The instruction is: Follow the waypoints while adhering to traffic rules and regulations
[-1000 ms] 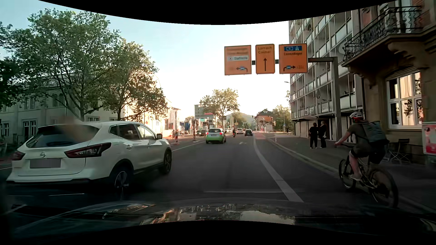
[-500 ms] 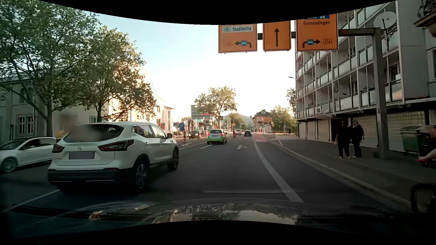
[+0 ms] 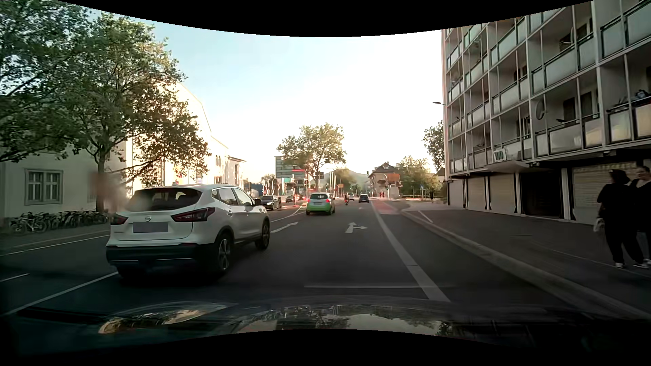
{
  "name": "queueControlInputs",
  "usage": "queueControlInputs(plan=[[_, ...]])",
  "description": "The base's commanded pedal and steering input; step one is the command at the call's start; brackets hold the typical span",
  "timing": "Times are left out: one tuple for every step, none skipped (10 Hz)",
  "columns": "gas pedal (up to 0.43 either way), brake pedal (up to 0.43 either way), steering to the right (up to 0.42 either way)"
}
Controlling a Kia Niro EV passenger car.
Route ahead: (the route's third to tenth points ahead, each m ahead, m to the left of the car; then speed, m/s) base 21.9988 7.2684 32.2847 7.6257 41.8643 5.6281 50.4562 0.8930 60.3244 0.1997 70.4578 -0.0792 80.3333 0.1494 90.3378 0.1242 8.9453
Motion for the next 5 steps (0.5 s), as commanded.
queueControlInputs(plan=[[0.138,0.0,0.024],[0.138,0.0,0.024],[0.138,0.0,0.024],[0.138,0.0,0.022],[0.138,0.0,0.02]])
